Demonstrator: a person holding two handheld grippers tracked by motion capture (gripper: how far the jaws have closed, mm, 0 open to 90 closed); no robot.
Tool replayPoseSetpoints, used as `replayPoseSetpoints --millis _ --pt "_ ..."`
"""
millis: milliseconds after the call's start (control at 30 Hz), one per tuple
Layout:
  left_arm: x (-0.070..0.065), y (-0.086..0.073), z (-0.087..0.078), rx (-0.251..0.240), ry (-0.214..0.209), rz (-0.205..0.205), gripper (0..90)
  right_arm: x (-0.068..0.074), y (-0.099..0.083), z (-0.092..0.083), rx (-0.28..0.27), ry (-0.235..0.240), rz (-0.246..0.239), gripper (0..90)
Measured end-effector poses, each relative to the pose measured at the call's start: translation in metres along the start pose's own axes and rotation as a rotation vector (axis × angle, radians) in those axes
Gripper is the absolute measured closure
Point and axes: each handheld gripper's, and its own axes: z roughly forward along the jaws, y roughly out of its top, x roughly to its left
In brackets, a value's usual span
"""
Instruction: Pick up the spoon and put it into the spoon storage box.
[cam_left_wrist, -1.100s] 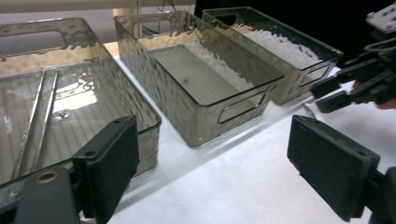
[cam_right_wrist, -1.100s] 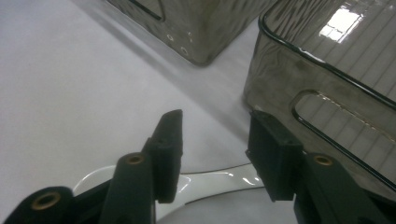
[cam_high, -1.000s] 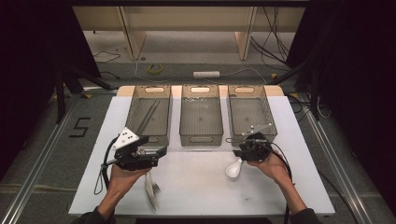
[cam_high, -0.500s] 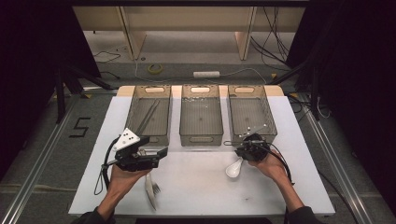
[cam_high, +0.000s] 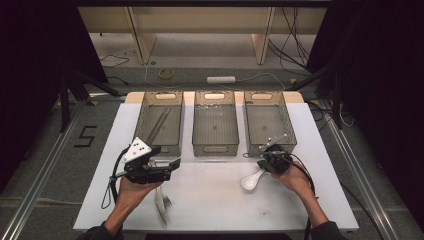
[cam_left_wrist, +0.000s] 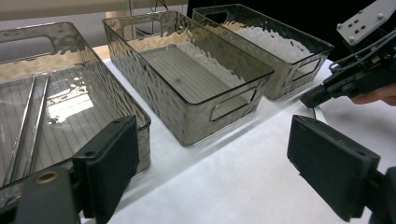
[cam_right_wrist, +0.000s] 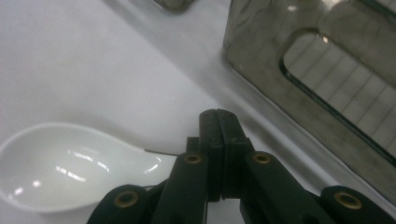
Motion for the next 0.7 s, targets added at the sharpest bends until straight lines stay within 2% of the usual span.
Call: replayPoseSetpoints --millis 133,367,533,633,700 --pt "-0.001 0.0 0.0 0.001 -0.002 0.004 16.4 0.0 -0.009 -0.007 0.023 0.005 0.011 90.0" --pt "-0.001 -0.001 -0.002 0.001 -0.003 0.013 16.4 0.012 -0.024 -0.018 0.11 0.066 -0.013 90.0" --pt "-0.002 -0.001 -0.002 0.0 -0.006 0.018 16.4 0.023 -0.029 -0.027 0.111 0.082 -0.037 90.0" --pt "-0.002 -0.001 -0.002 0.002 -0.006 0.019 16.4 0.027 -0.03 -0.032 0.101 0.076 -0.045 90.0" --pt "-0.002 -0.001 -0.002 0.0 -0.007 0.02 16.4 0.028 -0.03 -0.035 0.088 0.067 -0.039 82.0"
